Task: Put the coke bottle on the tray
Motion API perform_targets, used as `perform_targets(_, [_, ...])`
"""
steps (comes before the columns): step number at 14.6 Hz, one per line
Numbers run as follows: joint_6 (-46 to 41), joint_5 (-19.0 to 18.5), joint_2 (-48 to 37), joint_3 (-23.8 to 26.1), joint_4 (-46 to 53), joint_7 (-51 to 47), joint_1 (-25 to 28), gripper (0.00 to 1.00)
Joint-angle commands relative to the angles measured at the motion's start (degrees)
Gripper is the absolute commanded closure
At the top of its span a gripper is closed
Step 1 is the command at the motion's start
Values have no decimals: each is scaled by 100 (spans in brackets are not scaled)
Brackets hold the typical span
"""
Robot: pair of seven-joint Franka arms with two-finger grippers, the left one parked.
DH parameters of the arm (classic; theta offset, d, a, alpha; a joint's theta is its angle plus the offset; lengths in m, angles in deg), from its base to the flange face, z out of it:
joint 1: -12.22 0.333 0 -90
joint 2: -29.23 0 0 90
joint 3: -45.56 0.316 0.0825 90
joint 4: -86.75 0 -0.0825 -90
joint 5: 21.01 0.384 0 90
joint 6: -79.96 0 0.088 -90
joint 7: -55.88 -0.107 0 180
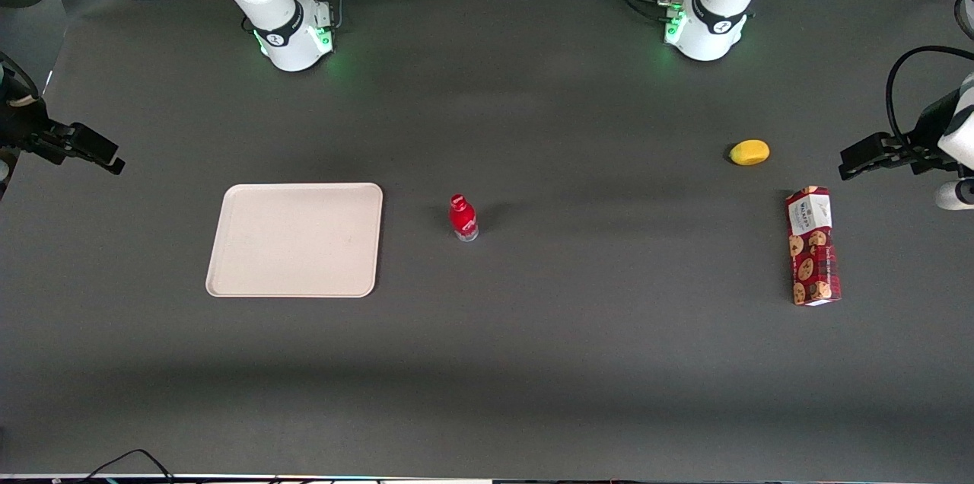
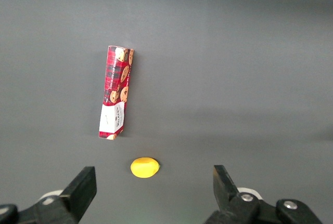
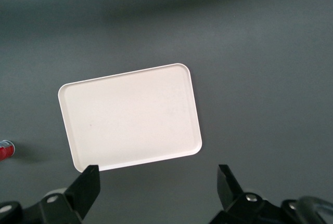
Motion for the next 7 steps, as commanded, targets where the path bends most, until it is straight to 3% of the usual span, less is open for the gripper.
perform_targets(1, [-194,114,13,16,93,134,349,0])
perform_targets(7, [-380,262,-22,-10,102,-32,1983,0])
